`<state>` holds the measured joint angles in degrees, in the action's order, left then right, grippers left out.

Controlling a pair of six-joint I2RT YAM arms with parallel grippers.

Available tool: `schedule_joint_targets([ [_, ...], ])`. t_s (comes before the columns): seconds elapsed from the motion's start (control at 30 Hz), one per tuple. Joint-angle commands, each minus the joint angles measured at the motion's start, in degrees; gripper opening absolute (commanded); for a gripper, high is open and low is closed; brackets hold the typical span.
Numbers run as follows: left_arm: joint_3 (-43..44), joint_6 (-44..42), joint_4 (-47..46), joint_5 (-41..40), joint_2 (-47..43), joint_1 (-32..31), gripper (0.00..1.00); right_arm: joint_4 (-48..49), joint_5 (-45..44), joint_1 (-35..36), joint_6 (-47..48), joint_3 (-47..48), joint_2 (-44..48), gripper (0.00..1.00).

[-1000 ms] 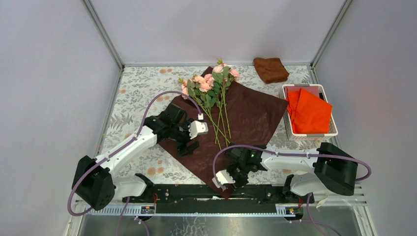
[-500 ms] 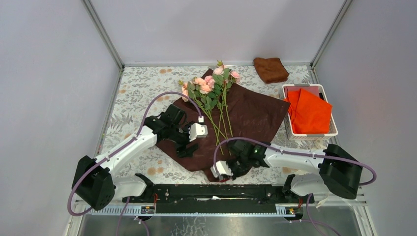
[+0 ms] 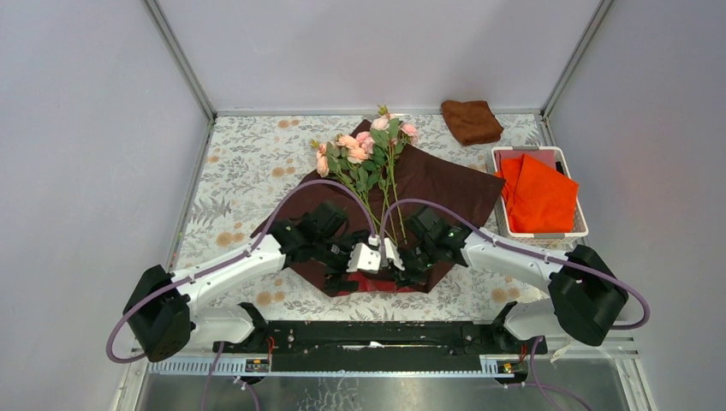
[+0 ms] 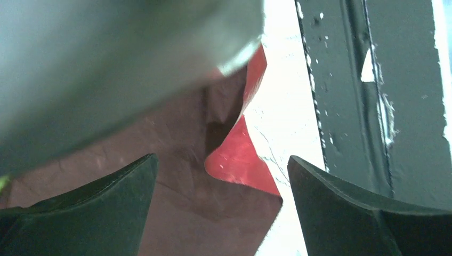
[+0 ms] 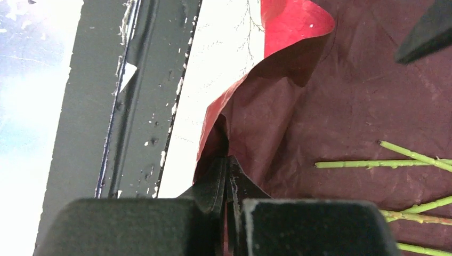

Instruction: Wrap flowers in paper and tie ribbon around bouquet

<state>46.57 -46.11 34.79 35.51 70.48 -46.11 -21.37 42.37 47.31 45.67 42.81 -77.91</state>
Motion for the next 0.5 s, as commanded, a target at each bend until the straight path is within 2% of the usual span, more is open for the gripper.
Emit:
schedule_joint_targets([
  [0.0,-0.6,0.9,-11.9,-3.2,2.0,-2.4,0.99,-2.1,6.5,-2.4,-0.8,3.4,-0.1,0.00],
  [0.1,-2.3,3.9,-16.2,-3.0,3.9,-2.5,0.99,-2.5,7.5,-3.6,-0.6,4.1,0.0,0.00],
  [0.2,-3.3,5.3,-16.5,2.4,5.1,-2.6,0.96,-3.1,8.2,-4.9,-0.6,4.6,0.5,0.00],
  [0.4,-4.8,7.8,-19.3,5.0,5.5,-2.6,0.66,-2.6,9.0,-5.8,-0.9,4.7,1.3,0.00],
  [0.47,-4.8,8.7,-19.9,5.4,6.2,-2.5,0.60,-2.2,8.9,-6.0,-1.5,4.7,1.7,0.00],
])
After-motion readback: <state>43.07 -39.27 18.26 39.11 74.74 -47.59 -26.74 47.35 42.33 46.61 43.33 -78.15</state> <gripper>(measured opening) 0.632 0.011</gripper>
